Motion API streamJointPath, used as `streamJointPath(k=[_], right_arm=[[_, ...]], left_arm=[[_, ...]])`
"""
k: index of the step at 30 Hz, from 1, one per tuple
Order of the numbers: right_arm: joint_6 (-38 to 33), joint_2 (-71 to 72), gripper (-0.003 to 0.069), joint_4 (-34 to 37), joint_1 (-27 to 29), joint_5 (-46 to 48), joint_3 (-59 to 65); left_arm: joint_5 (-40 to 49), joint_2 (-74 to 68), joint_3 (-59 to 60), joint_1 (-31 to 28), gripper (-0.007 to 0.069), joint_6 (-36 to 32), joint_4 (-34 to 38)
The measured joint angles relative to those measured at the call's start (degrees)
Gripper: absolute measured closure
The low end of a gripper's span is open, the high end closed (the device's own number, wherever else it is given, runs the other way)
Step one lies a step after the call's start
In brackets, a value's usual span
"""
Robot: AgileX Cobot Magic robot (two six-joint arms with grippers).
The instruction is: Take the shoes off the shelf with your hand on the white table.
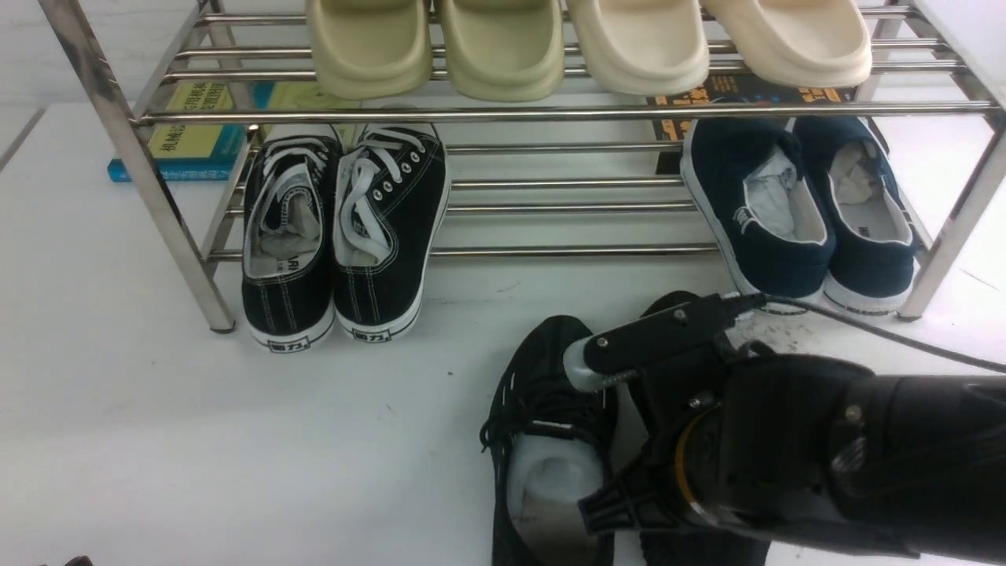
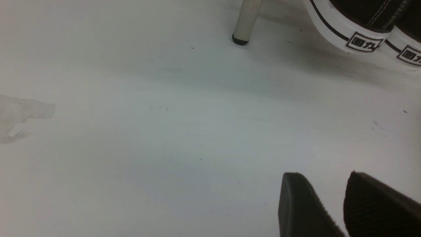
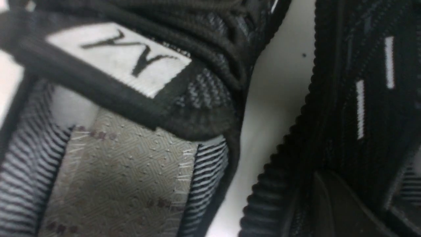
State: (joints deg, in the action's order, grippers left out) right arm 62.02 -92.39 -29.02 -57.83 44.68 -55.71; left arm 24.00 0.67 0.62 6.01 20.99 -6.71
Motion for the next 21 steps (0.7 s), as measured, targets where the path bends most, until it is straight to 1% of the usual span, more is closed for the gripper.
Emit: streamJointPath(k=[5,11,14,15,16,19,20,21], right_arm=[[-0.14,-3.91,0.0634,-0.79,0.00,-0.54,0.00],[-0.15,-4.24,0.0620,-0.97,0.00,-0.54,-0.19],[-0.15,-4.29,0.0575,-1.08,0.00,-0.23,-1.18],[-0.15,-4.29,0.0572,-1.08,0.00,-0.23,-1.26],[-0.20,-4.29,0.0537,-1.19,0.00,-0.17,-1.99],[-0.69,-4.29,0.0471,-1.11,0.00,0.38,-3.09],[-0.79,-4.29,0.0460,-0.97,0.00,0.43,-3.26],[-1.69,-4.29,0.0414,-0.50,0.00,1.04,-3.99]], left_arm=[[0.00,0.00,0.00,0.00,0.0384,0.00,0.00],[0.00,0.00,0.00,0.00,0.0384,0.00,0.00],[0.00,0.00,0.00,0.00,0.0384,0.00,0.00],[0.00,0.00,0.00,0.00,0.0384,0.00,0.00],[0.00,0.00,0.00,0.00,0.0384,0.00,0.00],[0.00,0.00,0.00,0.00,0.0384,0.00,0.00],[0.00,0.00,0.00,0.00,0.0384,0.00,0.00],[0.00,0.00,0.00,0.00,0.0384,0.00,0.00]])
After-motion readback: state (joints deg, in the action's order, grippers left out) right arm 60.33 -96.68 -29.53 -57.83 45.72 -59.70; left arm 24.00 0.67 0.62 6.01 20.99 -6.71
